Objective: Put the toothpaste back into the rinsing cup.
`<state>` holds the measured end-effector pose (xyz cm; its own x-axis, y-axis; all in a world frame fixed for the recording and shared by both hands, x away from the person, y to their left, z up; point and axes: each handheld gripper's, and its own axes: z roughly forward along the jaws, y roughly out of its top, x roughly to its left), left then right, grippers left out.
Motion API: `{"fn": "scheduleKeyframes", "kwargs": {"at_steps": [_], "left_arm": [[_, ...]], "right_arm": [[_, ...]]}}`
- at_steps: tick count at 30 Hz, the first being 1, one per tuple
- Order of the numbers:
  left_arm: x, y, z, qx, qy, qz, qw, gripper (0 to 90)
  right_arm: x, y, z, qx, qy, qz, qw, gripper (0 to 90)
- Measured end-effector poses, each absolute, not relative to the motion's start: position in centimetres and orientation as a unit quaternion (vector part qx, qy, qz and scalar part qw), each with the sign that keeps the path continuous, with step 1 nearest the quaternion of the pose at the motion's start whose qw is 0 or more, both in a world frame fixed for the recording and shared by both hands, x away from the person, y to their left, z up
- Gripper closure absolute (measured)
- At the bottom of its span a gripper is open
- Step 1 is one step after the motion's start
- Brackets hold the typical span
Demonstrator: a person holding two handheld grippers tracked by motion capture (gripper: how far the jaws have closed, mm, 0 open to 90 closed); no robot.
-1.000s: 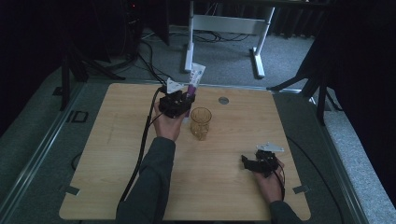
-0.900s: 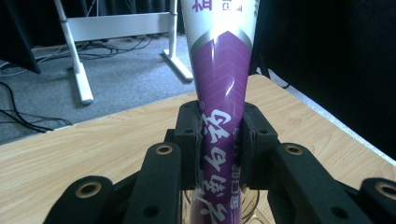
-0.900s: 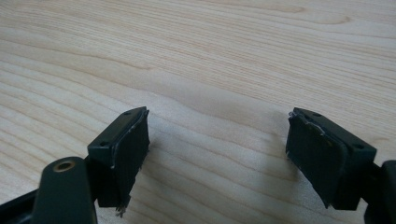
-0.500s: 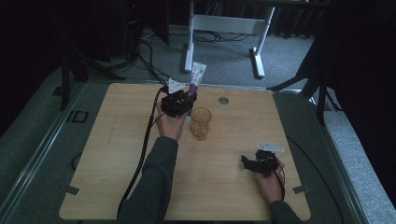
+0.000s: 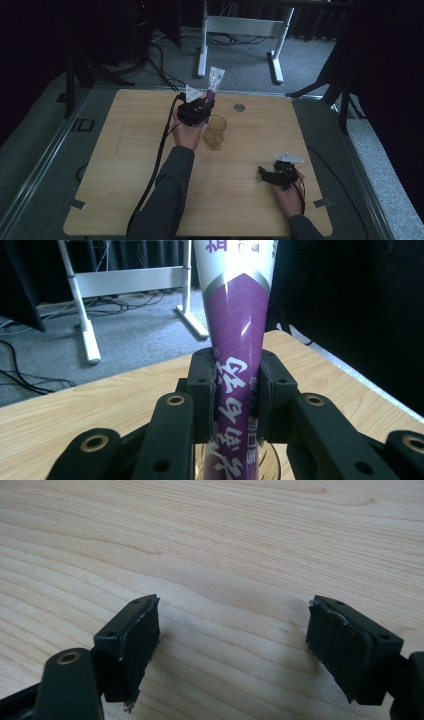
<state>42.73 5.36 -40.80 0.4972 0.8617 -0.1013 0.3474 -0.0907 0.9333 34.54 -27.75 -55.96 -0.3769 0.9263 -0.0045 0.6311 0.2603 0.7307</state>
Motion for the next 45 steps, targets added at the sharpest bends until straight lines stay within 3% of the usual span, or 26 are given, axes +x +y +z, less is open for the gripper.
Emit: {"fn": "scheduleKeyframes", "kwargs": {"at_steps": [32, 45], "left_arm": [[45.7, 2.4, -44.2, 0.68, 0.455, 0.241, 0.522, 71.0], [46.5, 1.9, -46.1, 0.708, 0.458, 0.226, 0.487, 70.3]], "right_arm": [[34.5, -27.8, -56.0, 0.508, 0.763, 0.331, 0.223, 21.1], [34.5, -27.8, -56.0, 0.508, 0.763, 0.331, 0.222, 21.1]]}}
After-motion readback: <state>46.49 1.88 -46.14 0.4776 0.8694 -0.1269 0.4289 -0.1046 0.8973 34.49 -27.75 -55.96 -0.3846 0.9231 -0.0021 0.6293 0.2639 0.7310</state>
